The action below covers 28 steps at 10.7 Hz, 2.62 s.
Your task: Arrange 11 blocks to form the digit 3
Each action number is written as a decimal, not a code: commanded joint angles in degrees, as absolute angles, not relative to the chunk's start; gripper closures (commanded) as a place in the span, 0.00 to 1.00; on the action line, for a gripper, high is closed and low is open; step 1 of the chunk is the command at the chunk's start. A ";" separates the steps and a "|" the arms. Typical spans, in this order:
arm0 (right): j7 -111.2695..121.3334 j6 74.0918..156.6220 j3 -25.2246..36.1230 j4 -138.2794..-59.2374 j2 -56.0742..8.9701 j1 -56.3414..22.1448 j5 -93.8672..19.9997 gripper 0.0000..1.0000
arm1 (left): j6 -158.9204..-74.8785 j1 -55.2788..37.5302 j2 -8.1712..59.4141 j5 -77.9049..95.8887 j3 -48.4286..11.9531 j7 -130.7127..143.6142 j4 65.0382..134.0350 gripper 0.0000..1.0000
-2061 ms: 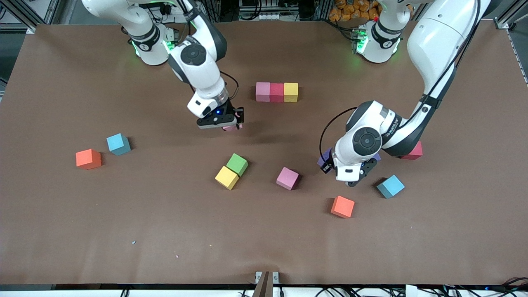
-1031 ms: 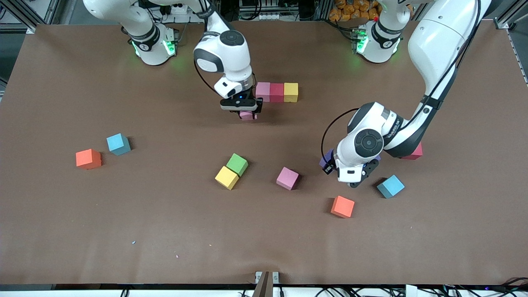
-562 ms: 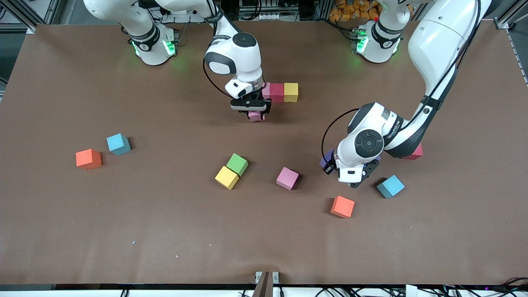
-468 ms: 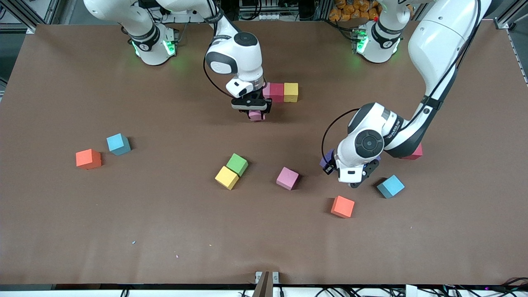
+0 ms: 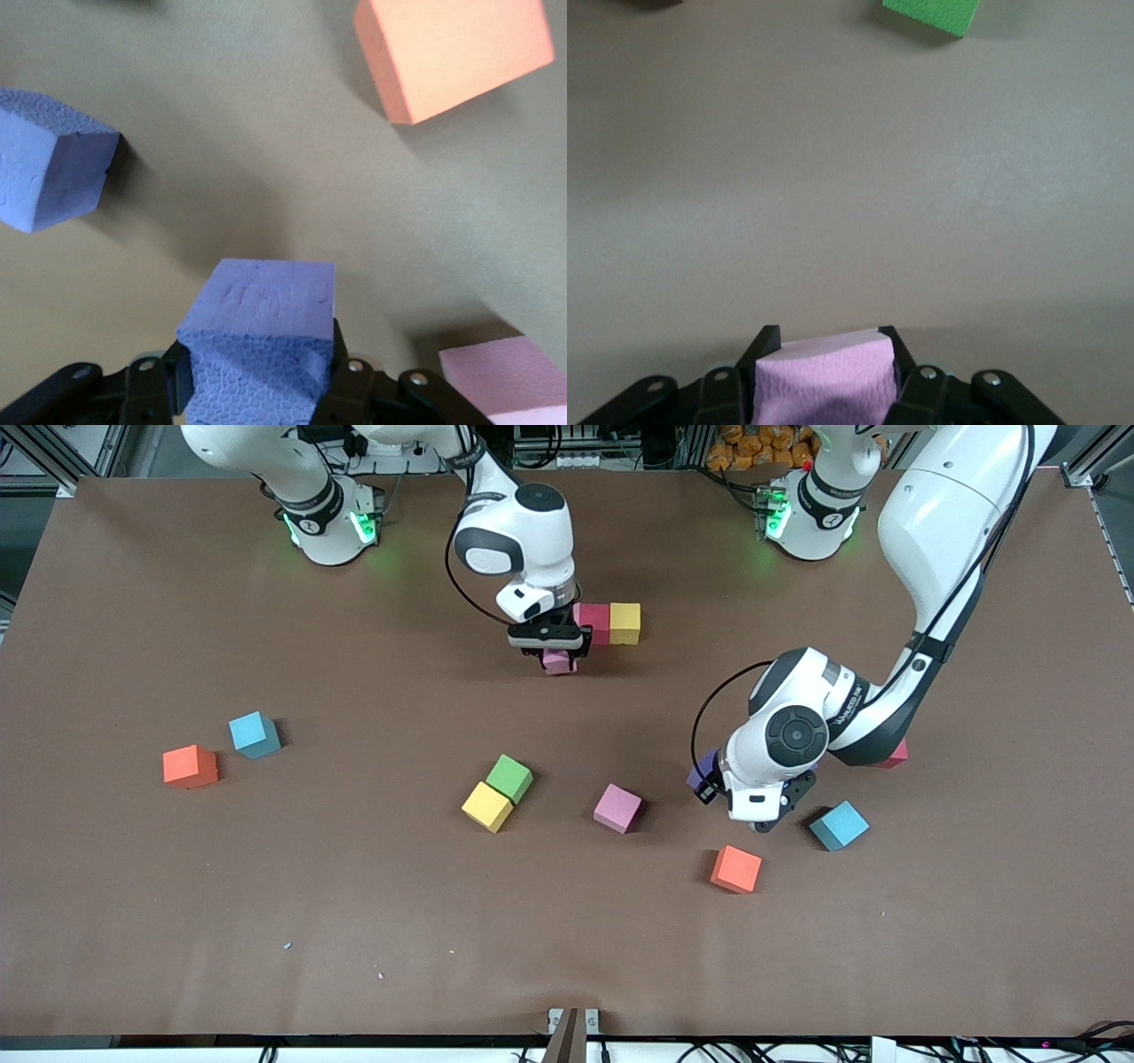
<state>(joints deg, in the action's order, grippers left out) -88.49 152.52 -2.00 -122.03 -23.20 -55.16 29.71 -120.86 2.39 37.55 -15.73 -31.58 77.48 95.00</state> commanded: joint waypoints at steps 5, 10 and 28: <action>-94.73 151.08 -1.93 -120.94 -23.82 -56.07 34.37 1.00 | -117.60 2.20 39.02 -16.61 -31.55 74.19 92.46 1.00; -100.00 151.08 -1.93 -120.94 -23.99 -56.25 36.54 1.00 | -117.51 2.20 39.02 -16.70 -31.55 73.92 92.46 1.00; -104.68 149.24 -2.20 -118.48 -26.80 -57.48 38.32 1.00 | -117.51 2.11 39.64 -16.96 -31.55 73.83 92.46 1.00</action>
<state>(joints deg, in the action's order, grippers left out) -102.19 150.05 -2.13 -120.23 -25.39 -57.02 36.45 -118.88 2.38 39.03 -15.73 -31.52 74.38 93.83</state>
